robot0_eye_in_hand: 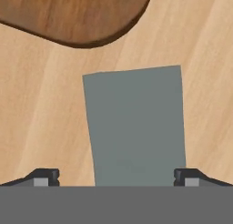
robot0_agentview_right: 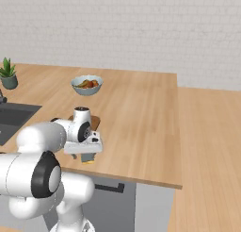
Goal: Pick up the sponge from the counter and clean the cutting board by briefly scrubbing or pressing down on the cutting board. Once finished, release the sponge.
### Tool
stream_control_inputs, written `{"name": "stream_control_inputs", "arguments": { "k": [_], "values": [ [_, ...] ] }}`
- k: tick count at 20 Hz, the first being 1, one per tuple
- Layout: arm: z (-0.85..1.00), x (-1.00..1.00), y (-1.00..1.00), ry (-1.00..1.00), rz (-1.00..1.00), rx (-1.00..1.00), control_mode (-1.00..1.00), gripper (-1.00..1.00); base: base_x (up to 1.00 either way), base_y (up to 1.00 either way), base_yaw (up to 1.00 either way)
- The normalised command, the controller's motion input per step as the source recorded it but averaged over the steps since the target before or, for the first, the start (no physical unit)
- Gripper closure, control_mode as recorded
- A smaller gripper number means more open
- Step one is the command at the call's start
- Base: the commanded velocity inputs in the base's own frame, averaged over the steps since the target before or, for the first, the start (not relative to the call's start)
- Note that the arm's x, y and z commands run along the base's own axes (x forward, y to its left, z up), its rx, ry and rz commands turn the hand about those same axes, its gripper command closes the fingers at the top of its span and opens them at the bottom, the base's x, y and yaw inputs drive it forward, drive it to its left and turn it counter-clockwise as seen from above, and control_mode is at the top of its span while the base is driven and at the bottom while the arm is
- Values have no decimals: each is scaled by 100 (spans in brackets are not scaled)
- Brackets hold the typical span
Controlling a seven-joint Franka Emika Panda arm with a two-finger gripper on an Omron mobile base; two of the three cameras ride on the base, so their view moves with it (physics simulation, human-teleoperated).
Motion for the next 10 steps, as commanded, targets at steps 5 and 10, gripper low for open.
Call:
{"name": "stream_control_inputs", "arguments": {
  "k": [5, 10],
  "values": [
    [-13, 0, -10, 0, 0, 0, -100, -100, 0, 0, 0],
    [-18, 0, -6, 0, 0, 0, -100, -100, 0, 0, 0]
  ]
}}
